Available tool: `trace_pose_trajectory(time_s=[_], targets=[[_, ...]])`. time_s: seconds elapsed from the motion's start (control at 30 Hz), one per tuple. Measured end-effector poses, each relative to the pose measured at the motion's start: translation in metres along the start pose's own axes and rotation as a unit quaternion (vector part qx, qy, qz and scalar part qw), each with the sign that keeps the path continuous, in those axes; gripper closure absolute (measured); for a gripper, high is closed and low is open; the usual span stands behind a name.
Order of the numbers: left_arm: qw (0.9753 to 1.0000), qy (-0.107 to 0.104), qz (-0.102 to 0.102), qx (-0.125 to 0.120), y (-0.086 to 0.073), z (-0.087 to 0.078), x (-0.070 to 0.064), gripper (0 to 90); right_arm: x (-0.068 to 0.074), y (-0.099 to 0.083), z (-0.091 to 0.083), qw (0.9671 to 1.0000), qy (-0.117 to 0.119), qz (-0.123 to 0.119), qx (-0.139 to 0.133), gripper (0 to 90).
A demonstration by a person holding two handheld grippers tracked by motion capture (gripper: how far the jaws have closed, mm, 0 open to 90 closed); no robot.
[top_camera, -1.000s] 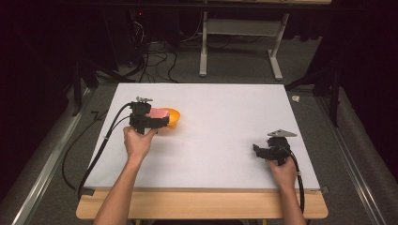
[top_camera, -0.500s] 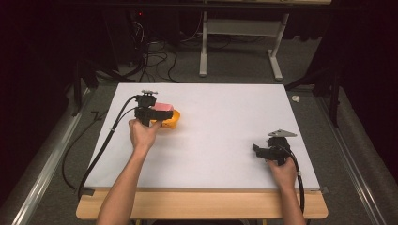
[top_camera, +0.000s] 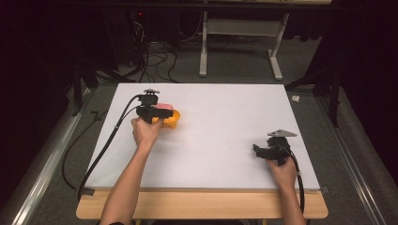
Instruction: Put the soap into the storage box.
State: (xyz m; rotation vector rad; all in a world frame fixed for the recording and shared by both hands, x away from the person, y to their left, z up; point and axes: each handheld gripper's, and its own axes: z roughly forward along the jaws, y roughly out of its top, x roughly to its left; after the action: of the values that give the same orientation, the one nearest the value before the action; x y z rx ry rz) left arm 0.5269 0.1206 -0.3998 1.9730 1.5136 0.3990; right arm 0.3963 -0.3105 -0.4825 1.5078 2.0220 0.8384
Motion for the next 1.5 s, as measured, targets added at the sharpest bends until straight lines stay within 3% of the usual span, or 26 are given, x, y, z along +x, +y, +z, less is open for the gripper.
trace_pose_trajectory(time_s=[0.43, 0.93, 1.37, 1.5], targets=[[0.9998, 0.012, -0.004, 0.018, -0.002, 0.019, 0.000, 13.3, 0.000, 0.000, 0.000, 1.0000, 0.000, 0.000, 0.000, 23.2], [0.9994, 0.015, -0.007, 0.031, -0.005, 0.030, 0.002, 13.3, 0.000, 0.000, 0.000, 1.0000, 0.000, 0.000, 0.000, 23.3], [0.9995, 0.014, -0.011, 0.027, -0.006, 0.031, 0.002, 13.1, 0.000, 0.000, 0.000, 1.0000, 0.000, 0.000, 0.000, 23.3], [0.9998, 0.010, -0.010, 0.011, -0.005, 0.026, 0.002, 13.3, 0.000, 0.000, 0.000, 1.0000, 0.000, 0.000, 0.000, 23.2]])
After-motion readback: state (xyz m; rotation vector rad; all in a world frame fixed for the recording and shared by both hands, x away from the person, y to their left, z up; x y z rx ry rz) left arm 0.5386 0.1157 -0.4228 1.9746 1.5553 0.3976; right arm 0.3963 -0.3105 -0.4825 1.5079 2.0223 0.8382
